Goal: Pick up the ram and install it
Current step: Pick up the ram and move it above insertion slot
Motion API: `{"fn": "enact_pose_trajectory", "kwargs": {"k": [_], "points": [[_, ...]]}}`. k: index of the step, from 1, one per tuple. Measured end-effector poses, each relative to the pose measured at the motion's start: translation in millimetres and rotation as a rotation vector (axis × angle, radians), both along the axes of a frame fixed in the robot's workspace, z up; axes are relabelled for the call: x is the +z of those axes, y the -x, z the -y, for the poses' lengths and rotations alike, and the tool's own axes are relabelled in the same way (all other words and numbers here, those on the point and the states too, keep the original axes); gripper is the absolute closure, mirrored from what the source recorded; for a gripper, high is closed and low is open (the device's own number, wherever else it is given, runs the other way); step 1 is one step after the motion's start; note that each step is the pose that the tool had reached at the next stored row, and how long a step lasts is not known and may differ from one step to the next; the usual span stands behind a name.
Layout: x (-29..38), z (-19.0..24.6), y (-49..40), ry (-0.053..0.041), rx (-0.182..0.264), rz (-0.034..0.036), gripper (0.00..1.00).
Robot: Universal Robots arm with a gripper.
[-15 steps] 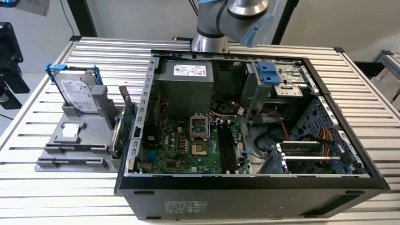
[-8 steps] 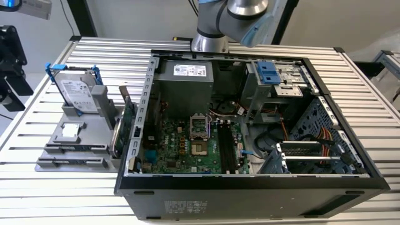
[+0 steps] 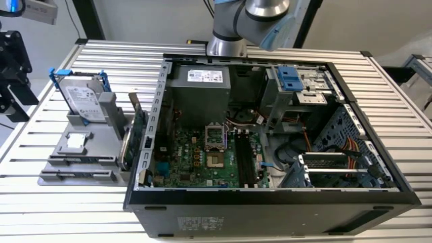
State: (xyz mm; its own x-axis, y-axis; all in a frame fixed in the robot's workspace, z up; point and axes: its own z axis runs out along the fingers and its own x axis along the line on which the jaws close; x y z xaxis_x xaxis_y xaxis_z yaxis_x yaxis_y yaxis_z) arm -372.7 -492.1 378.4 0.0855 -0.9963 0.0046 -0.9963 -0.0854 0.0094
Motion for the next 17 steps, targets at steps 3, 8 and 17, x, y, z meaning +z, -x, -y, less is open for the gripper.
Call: {"fn": "enact_pose_trajectory", "kwargs": {"k": [3, 8, 17], "points": [[-1.5, -0.1, 0.0, 0.0, -0.004, 0.0009, 0.0], [-2.1, -0.1, 0.0, 0.0, -0.006, 0.0009, 0.0], [-6.9, -0.2, 0.0, 0.0, -0.007, 0.0009, 0.0]]}}
